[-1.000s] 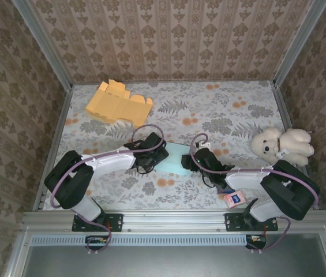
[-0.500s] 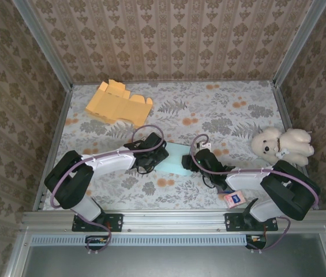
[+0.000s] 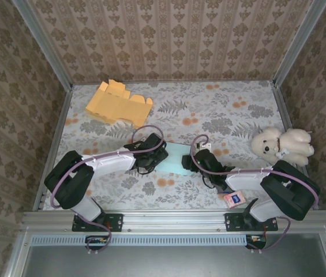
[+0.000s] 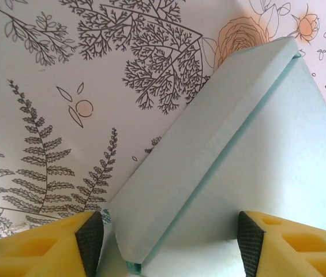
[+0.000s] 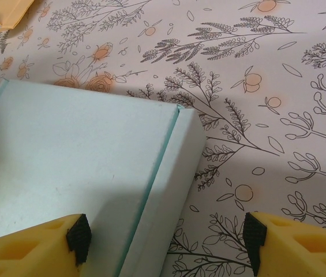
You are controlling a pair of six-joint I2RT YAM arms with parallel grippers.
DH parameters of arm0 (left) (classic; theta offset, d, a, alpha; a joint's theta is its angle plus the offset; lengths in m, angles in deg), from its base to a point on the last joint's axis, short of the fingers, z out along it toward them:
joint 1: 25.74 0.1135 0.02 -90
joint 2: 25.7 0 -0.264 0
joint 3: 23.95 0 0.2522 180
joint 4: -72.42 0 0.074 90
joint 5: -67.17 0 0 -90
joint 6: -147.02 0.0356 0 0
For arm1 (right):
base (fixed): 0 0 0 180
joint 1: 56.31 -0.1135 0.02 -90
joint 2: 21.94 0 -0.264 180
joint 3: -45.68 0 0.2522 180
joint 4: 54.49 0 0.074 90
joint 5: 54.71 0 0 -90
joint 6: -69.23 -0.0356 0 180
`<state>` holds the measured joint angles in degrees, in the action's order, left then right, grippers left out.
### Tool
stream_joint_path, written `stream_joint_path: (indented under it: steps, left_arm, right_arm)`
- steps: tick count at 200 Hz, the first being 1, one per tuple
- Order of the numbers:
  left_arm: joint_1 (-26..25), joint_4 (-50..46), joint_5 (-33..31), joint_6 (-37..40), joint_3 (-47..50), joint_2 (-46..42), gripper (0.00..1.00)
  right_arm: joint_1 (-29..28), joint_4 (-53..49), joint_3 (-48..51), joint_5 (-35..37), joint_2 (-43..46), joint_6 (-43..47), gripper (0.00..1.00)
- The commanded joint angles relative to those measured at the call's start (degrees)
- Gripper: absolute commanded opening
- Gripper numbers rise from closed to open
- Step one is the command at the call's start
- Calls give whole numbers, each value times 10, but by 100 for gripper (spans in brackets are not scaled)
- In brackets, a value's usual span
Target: Fold the paper box
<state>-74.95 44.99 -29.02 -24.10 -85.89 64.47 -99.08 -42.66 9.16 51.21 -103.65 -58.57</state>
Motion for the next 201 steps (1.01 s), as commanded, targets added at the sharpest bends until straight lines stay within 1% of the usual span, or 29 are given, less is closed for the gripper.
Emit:
stream_joint_path:
  steps: [1, 64, 73, 119, 152, 165, 201]
  left_arm:
    - [-4, -13, -24, -22, 16, 20, 64]
    - [-2, -21, -47, -28, 29, 20, 63]
    - [-3, -21, -48, -27, 28, 19, 63]
    - [-2, -24, -50, -24, 25, 23, 63]
    - [-2, -24, -49, -25, 23, 26, 63]
    - [-2, -23, -49, -25, 23, 27, 63]
    - [-2, -22, -49, -28, 22, 28, 62]
  right_arm:
    - [-7, -18, 8, 7, -5, -3, 73]
    - [-10, -32, 17, 17, 16, -7, 74]
    - [-11, -39, 18, 19, 43, -5, 74]
    - [-29, -86, 26, 45, 100, 3, 73]
    - [-46, -94, 41, 42, 133, -5, 68]
    - [-56, -95, 43, 40, 138, -9, 67]
    - [-74, -82, 47, 34, 125, -21, 66]
